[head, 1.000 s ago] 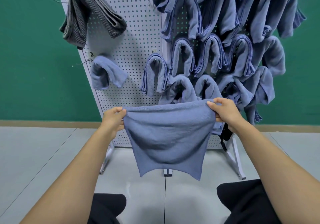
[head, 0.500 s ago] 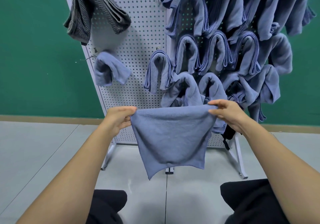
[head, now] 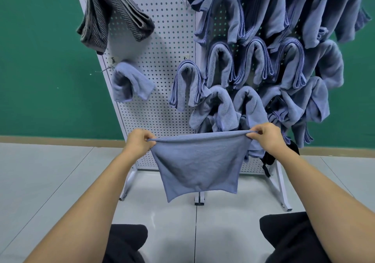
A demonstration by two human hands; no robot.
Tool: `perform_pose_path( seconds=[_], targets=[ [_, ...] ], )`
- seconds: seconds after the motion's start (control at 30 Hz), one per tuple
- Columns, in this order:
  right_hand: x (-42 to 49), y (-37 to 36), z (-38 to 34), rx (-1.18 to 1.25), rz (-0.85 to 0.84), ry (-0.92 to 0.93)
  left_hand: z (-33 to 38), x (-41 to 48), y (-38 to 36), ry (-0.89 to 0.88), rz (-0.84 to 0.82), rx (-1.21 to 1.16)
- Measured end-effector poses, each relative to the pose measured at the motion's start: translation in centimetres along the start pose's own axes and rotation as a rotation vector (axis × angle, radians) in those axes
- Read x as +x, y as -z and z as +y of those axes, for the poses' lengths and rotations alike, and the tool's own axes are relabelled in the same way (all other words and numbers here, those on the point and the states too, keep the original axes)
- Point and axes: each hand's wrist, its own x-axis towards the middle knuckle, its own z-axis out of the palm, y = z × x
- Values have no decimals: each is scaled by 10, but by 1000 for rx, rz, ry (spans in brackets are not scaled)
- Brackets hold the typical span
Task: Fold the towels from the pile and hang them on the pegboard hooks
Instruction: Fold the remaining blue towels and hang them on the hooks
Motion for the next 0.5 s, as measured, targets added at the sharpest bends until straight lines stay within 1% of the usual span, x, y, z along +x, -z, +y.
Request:
perform_pose_path(
  seconds=[0.07,0.17,0.23,0.27,0.33,0.4,0.47,0.5],
  targets=[
    [0,2,1,81,-16,-12,-3,1,3,10,-3,-17],
    [-5,9,-1,436,-53,-73,-9,4,11,48,-61,-158],
    [-8,13,-3,671,-98,-131,-13,2,18,55,-170,-255],
    [-9,15,-4,774,-125,-162,-14,1,20,46,-235,-342],
    [-10,20,-8,989,-195,-217,-13,-2,21,82,-344,-644],
    [-8,25,-13,1161,-276,-302,-9,-1,20,226,-380,-909],
    [-8,25,-19,1193,-346,-429,-7,3,14,425,-360,-1034],
    [-8,22,-21,1192,-349,-501,-5,4,11,510,-343,-1068]
  ],
)
